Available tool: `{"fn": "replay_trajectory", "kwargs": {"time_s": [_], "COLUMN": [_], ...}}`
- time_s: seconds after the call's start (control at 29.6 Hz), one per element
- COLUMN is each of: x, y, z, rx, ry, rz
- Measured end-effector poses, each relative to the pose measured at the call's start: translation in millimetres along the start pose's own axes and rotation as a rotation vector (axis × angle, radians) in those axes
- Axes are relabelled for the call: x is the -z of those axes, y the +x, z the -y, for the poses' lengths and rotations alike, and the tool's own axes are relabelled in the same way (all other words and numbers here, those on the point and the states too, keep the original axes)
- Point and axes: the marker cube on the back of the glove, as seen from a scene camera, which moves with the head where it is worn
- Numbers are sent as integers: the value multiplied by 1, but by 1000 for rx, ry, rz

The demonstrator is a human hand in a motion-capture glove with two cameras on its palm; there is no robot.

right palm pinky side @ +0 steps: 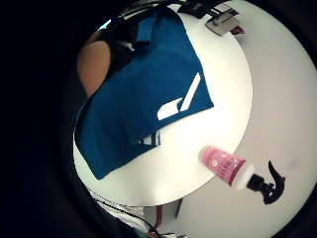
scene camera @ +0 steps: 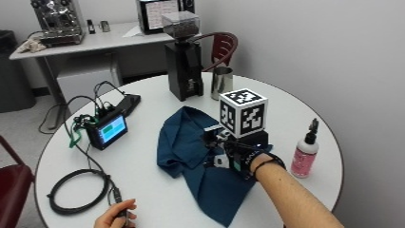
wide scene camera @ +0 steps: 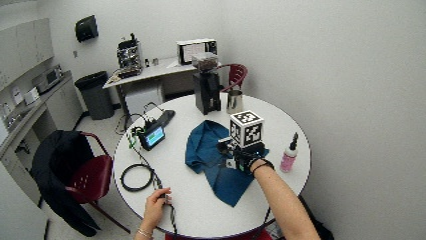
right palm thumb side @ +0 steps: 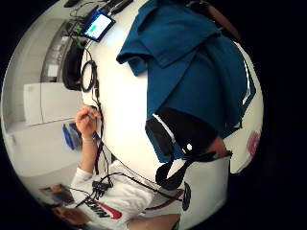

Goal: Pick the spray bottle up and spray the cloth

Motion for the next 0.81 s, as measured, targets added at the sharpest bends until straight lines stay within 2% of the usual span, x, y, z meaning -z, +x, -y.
{"fn": "replay_trajectory", "kwargs": {"time_s": [0.3,0.44,0.57,0.81], "x": [-4,-2,5,20], "y": [-58,-47,-19,18], "z": [-13,-34,-56,-97], "rx": [180,186,208,73], "ry": [112,191,342,507], "rz": [89,201,367,489]}}
